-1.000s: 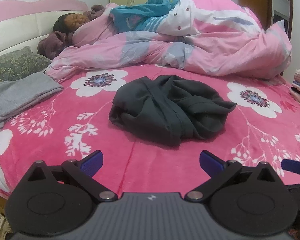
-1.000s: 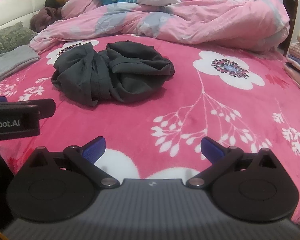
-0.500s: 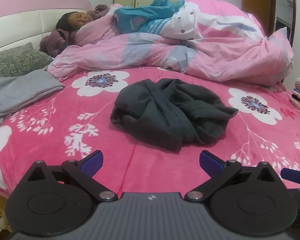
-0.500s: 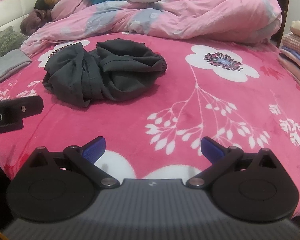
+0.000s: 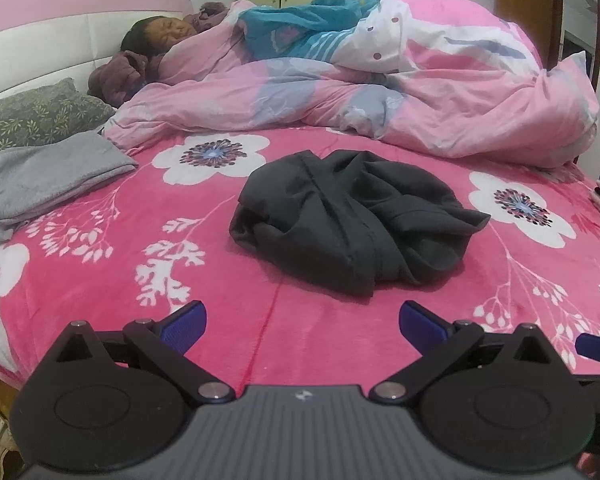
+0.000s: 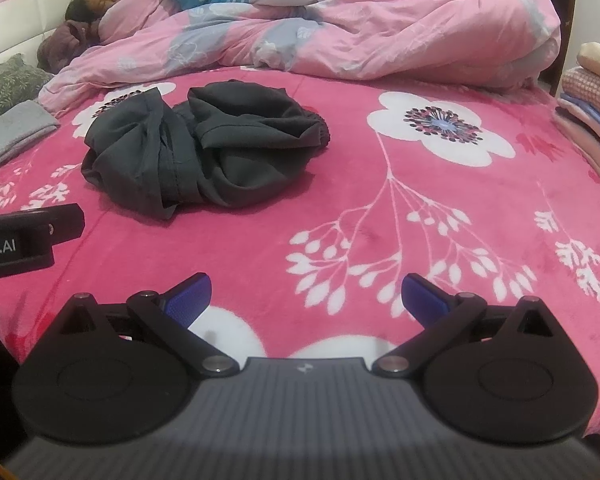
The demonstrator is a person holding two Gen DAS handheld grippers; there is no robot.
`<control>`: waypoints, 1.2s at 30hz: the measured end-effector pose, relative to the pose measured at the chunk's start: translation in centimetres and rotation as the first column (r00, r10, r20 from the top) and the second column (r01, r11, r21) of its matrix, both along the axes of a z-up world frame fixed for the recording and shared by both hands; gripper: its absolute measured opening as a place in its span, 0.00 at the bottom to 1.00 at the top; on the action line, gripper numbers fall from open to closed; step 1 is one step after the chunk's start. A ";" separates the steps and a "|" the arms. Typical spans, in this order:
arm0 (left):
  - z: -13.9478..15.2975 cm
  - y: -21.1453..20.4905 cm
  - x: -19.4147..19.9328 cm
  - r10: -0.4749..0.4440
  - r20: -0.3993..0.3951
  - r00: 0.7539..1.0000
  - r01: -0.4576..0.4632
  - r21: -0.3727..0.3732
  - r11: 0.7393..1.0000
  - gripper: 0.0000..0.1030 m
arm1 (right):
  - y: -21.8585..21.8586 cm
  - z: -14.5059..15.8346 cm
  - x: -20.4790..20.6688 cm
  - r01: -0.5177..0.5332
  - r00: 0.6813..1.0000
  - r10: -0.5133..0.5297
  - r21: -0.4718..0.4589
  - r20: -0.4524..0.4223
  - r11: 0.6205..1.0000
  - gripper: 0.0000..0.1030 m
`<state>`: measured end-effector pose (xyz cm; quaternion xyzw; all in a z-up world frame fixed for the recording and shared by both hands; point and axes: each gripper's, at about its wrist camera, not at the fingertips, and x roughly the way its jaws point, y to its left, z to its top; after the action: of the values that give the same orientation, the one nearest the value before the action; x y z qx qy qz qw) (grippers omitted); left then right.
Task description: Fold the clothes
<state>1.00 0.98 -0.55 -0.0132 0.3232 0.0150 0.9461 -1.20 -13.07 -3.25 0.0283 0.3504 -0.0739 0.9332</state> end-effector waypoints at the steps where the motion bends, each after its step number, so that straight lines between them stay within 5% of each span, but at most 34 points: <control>1: 0.0 0.0 0.0 0.001 0.000 1.000 -0.001 0.001 1.000 1.00 | 0.0 0.0 0.0 0.001 1.000 -0.001 0.000 0.001 1.000 0.99; 36: 0.3 0.8 0.9 0.009 0.001 1.000 -0.009 0.010 1.000 1.00 | 0.7 0.5 0.9 -0.010 1.000 0.010 -0.009 0.005 1.000 0.99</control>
<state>1.88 1.79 -0.22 -0.0100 0.3225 0.0209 0.9463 -0.27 -12.35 -2.74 0.0224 0.3478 -0.0707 0.9346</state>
